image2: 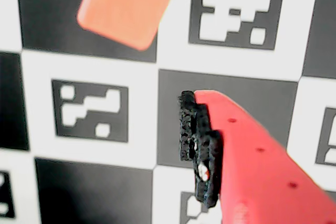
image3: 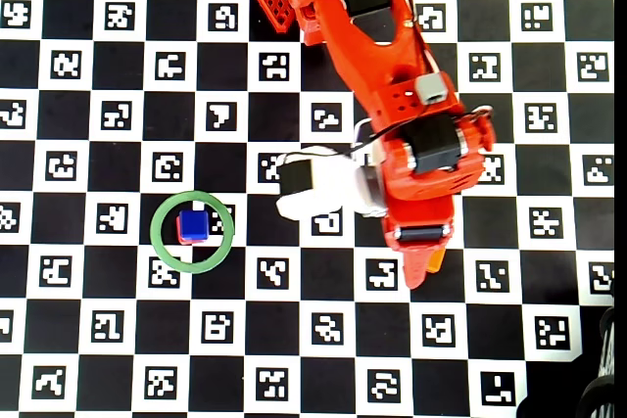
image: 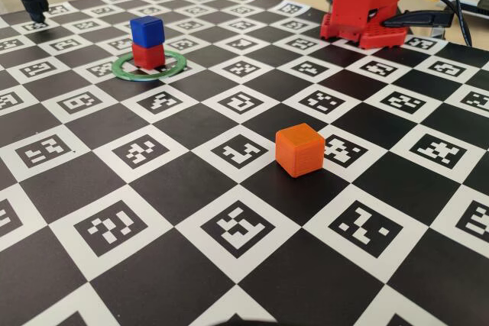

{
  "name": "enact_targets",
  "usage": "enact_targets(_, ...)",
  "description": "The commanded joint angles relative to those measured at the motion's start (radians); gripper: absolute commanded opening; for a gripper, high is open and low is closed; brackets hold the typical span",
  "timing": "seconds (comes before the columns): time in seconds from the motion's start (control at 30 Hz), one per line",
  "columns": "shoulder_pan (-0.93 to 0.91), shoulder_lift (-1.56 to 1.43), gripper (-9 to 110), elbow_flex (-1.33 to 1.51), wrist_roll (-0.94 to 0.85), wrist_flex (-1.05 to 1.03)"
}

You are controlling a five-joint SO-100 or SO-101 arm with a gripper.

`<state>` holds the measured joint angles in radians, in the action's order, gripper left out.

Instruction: Grab the red cube then put it in the green circle then put the blue cube on top and finally the orange cube on top

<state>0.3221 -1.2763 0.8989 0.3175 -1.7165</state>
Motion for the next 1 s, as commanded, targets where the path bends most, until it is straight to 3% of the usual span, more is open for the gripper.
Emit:
enact_targets(0.0, 0.040, -0.072, 43, -0.003, 0.058, 0.057)
enact_targets(0.97, 0.066, 0.264, 47, 0.109, 0.072, 0.301)
